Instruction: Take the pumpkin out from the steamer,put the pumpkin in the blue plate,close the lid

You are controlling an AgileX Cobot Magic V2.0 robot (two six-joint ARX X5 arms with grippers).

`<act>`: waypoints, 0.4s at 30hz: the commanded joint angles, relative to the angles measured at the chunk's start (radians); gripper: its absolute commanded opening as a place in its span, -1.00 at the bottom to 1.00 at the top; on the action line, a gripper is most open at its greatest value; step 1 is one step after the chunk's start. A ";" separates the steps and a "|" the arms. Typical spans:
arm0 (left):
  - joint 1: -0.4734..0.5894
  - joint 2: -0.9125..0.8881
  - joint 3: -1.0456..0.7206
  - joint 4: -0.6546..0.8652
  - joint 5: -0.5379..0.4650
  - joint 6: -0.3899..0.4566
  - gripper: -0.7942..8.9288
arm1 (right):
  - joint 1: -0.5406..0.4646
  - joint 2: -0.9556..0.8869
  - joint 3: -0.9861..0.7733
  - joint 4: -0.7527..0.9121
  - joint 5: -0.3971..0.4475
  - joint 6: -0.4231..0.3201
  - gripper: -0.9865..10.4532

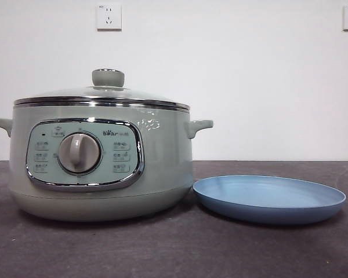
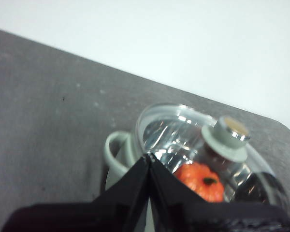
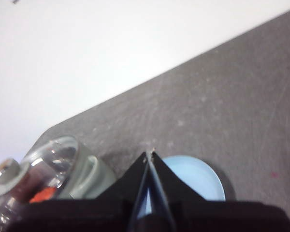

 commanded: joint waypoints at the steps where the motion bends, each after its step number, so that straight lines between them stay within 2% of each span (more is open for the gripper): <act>1: 0.004 0.066 0.068 -0.005 0.021 0.059 -0.85 | 0.002 0.063 0.082 -0.009 -0.002 -0.055 -0.84; 5: 0.003 0.178 0.185 -0.038 0.069 0.114 -0.85 | 0.002 0.169 0.226 -0.071 -0.001 -0.127 -0.84; 12: 0.002 0.346 0.374 -0.132 0.154 0.191 -0.85 | 0.002 0.357 0.501 -0.238 -0.002 -0.315 -0.83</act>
